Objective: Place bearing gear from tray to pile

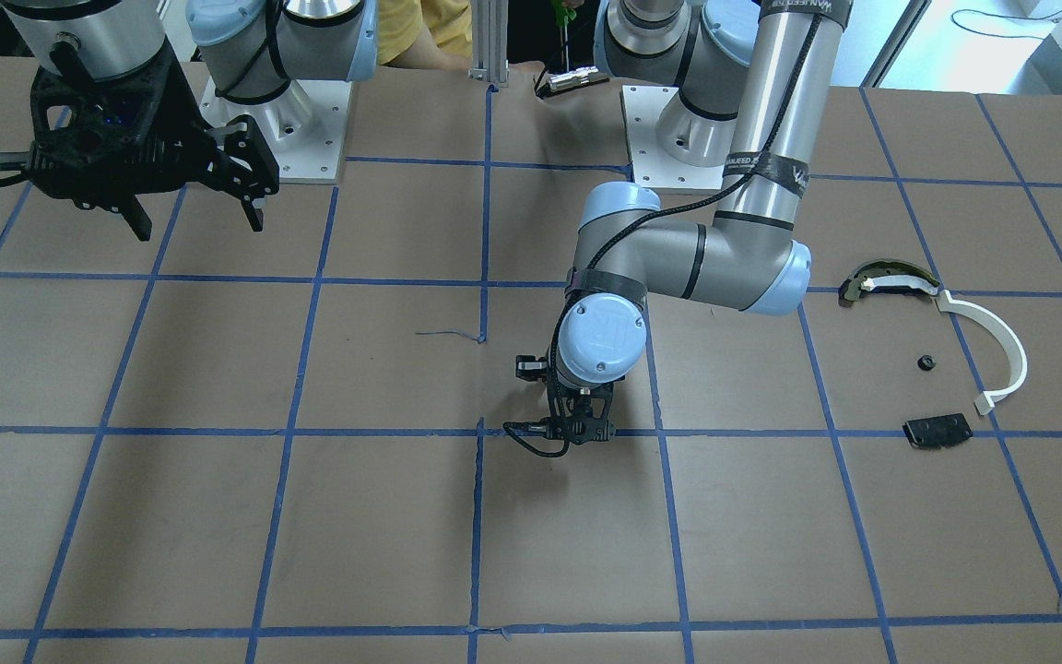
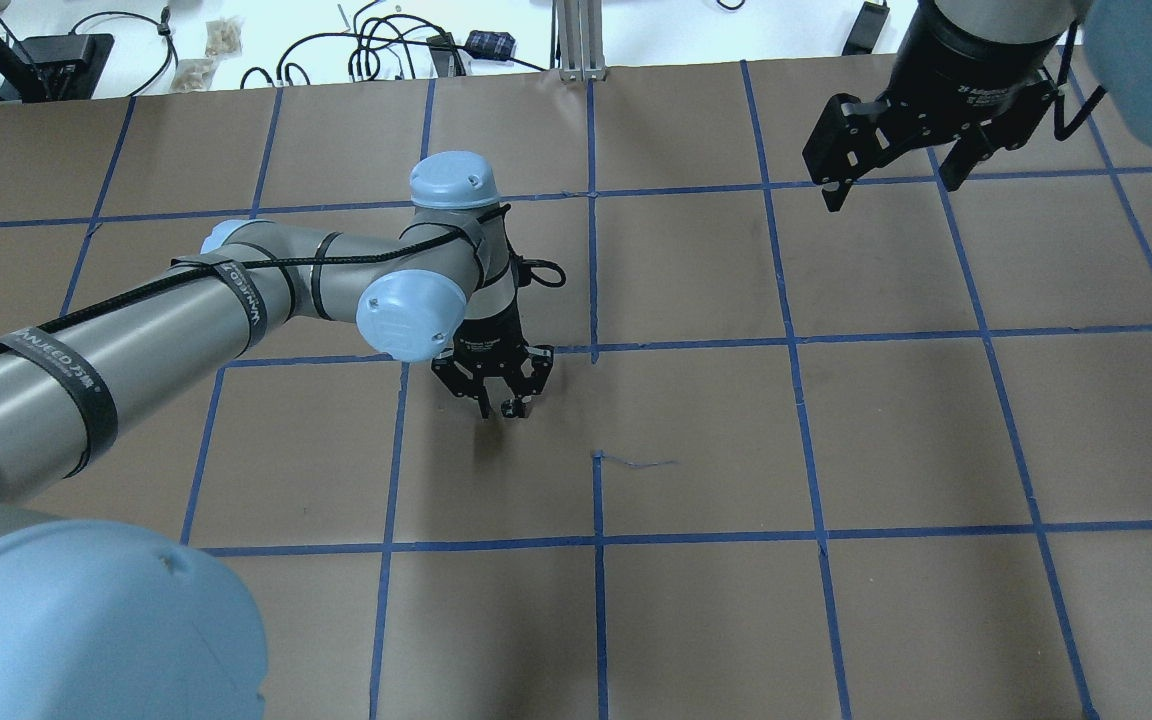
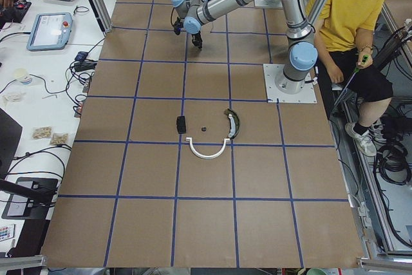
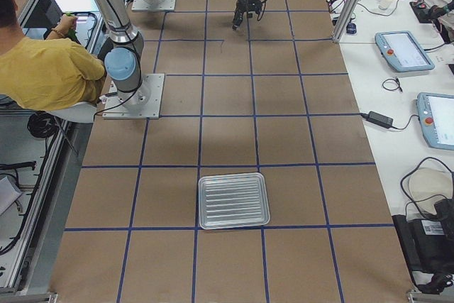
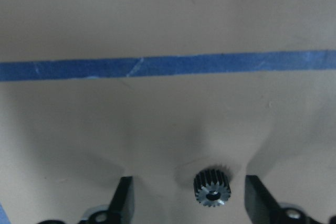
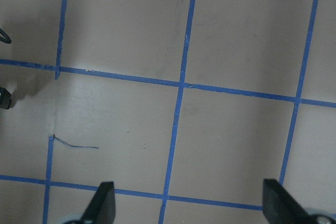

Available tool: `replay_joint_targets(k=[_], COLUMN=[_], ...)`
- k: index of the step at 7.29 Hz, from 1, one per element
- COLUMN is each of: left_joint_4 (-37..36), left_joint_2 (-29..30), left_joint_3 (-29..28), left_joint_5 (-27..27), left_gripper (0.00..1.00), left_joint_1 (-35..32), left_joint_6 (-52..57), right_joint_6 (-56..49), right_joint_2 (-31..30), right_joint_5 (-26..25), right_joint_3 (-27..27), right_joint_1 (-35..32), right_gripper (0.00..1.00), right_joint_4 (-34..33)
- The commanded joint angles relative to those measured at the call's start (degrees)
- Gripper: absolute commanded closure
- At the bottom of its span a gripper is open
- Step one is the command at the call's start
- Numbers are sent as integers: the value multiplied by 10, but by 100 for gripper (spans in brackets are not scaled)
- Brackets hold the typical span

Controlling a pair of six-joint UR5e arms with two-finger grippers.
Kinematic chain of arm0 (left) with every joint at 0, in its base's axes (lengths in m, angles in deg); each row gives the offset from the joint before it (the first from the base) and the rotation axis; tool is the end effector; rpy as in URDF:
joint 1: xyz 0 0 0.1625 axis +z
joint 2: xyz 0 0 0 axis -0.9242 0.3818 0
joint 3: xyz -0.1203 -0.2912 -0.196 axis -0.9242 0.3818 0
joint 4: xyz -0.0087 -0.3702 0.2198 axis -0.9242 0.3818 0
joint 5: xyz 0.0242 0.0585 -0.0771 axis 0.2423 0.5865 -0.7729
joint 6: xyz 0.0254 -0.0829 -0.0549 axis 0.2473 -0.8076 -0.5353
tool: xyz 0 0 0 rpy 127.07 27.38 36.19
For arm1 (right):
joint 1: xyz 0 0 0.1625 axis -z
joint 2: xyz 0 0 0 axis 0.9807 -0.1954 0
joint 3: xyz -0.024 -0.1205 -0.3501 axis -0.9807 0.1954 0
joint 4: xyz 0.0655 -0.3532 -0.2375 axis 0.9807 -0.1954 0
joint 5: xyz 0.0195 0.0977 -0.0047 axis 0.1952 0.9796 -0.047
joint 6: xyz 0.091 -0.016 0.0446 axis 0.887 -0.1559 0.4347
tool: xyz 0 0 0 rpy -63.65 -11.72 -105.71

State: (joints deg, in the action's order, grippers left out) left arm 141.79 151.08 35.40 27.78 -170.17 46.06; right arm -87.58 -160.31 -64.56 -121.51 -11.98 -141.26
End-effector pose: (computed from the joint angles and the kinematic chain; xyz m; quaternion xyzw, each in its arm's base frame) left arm -0.2608 -0.5162 0.1000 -0.0096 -0.9856 -0.1687 0.0064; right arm 0.1391 -0.5139 0.4598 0.0726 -0.9971 0.0238 0.0045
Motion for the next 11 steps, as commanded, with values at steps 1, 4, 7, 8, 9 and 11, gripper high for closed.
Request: replay_joint_targets(k=[1, 4, 7, 8, 9, 11], left_joint_4=[5, 66, 163, 163, 155, 104], left_joint_2=[-12, -35, -66, -65, -65, -52], left_joint_3=[-1, -45, -84, -77, -61, -53], left_joint_5=[0, 22, 98, 113, 124, 181], left_gripper=[100, 100, 100, 100, 100, 100], left_joint_1=[6, 57, 270, 328, 377, 431], left_joint_6=[1, 9, 217, 272, 343, 398], right_joint_6=[1, 0, 0, 0, 1, 1], right_joint_2=[0, 1, 2, 2, 2, 2], right_joint_5=[0, 0, 0, 0, 0, 0], right_joint_3=[0, 0, 0, 0, -1, -1], right_joint_1=[0, 0, 0, 0, 0, 0], right_gripper=[0, 0, 0, 0, 0, 0], right_joint_4=[0, -3, -5, -5, -6, -6])
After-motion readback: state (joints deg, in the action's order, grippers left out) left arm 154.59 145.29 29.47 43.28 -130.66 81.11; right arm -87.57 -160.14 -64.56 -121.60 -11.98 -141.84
